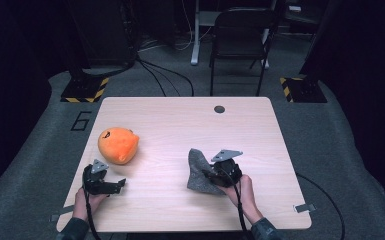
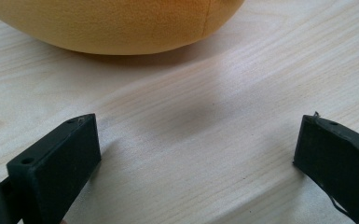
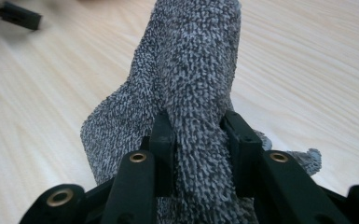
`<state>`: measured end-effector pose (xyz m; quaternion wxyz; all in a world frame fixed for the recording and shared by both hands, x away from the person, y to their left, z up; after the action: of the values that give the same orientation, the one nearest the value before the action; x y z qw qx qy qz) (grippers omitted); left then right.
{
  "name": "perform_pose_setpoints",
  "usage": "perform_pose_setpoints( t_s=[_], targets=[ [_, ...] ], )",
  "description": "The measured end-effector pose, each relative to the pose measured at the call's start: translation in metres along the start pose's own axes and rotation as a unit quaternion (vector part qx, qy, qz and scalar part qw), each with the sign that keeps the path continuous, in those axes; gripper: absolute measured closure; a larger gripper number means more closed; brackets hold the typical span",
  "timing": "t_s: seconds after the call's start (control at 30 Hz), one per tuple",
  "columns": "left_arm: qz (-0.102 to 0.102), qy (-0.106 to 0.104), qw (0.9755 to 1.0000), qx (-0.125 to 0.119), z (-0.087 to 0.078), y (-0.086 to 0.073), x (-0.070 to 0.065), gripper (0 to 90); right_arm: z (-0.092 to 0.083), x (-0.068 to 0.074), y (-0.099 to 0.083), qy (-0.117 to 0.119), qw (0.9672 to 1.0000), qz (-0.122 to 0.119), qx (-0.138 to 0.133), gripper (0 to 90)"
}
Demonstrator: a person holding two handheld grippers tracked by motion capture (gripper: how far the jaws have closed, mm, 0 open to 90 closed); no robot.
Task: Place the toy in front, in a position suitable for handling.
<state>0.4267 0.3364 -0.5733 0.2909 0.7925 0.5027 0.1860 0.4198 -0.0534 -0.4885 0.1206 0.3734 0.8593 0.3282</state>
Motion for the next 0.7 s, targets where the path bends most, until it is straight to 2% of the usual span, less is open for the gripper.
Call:
perform_pose_setpoints(
  t_s=[0.23, 0.47, 0.5, 0.53, 0.6, 0.7],
  targets=[
    [0.000, 0.000, 1.0000, 0.000, 0.000, 0.000, 0.000, 0.1, -0.009, -0.029, -0.004, -0.022, 0.9993, 0.029, -0.007, 68.1],
    [-0.001, -0.001, 1.0000, 0.000, 0.000, 0.000, 0.000, 0.1, -0.019, -0.062, -0.013, -0.049, 0.9963, 0.070, -0.014, 68.1],
    [-0.001, -0.001, 1.0000, 0.000, 0.000, 0.000, 0.000, 0.1, -0.019, -0.062, -0.013, -0.049, 0.9963, 0.070, -0.014, 68.1],
    [-0.001, -0.001, 1.0000, 0.000, 0.000, 0.000, 0.000, 0.1, -0.023, -0.076, -0.018, -0.061, 0.9940, 0.090, -0.015, 68.0],
    [0.000, -0.001, 1.0000, 0.001, 0.000, 0.000, 0.000, 0.1, -0.026, -0.086, -0.021, -0.070, 0.9927, 0.097, -0.018, 68.1],
    [0.000, -0.001, 1.0000, 0.000, 0.000, 0.000, 0.000, 0.1, -0.030, -0.101, -0.027, -0.089, 0.9891, 0.115, -0.022, 68.0]
  ],
)
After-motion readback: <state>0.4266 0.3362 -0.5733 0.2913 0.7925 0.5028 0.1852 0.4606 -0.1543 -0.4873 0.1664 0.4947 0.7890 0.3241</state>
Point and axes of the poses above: each handheld gripper's, and its own axes: z roughly forward along the jaws, y roughly out of its top, x roughly to its left, the point moved 6 cm from there along z, roughly forward along the jaws, and after that the axes turned 6 degrees about x, right-handed, at the moved point
